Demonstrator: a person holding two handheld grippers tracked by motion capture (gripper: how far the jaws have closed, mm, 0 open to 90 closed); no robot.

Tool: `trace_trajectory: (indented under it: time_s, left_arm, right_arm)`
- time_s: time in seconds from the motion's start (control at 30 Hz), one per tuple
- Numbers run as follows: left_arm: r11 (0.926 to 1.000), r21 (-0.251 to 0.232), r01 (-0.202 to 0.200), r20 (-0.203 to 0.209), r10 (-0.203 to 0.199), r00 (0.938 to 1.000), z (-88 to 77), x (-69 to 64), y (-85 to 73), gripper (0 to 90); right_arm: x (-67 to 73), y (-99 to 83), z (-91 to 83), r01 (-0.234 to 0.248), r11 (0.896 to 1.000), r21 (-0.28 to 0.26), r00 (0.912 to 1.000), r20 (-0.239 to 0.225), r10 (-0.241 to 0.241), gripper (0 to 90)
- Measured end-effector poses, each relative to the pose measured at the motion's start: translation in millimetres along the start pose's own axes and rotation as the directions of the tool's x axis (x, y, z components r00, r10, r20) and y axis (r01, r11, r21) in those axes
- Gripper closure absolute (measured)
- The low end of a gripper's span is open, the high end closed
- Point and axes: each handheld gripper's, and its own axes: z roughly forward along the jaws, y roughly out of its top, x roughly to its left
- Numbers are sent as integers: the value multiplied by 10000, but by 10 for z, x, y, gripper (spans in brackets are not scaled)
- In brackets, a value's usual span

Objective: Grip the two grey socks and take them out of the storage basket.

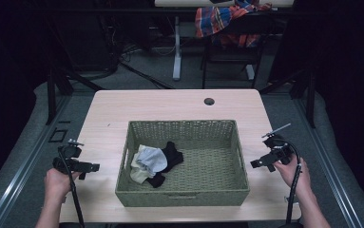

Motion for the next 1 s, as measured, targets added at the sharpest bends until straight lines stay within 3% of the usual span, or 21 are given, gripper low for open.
trace_trajectory:
  time_s: [0.13, 0.43, 0.87, 1.0]
  left_arm:
    - [9998, -66, 195, -97, -195, 9998, -51, -3, 35, 0]
    - [10000, 65, -22, -268, 23, 9996, -153, -33, 79, 0]
    - [9989, -237, -406, 16, 407, 9992, -414, -182, 141, 2]
    - [9975, -364, -602, 122, 607, 9981, -491, -240, 184, 1]
  right_arm:
    - [-16, -4, -22, 269, 9993, 268, 9996, 36, -270, 0]
    - [1, 8, -10, 246, 9993, 289, 9997, 9, -246, 0]
    - [16, 44, 14, 401, 9985, 362, 9992, 25, -402, 0]
    - [23, 31, 12, 252, 9995, 193, 9997, -31, -252, 0]
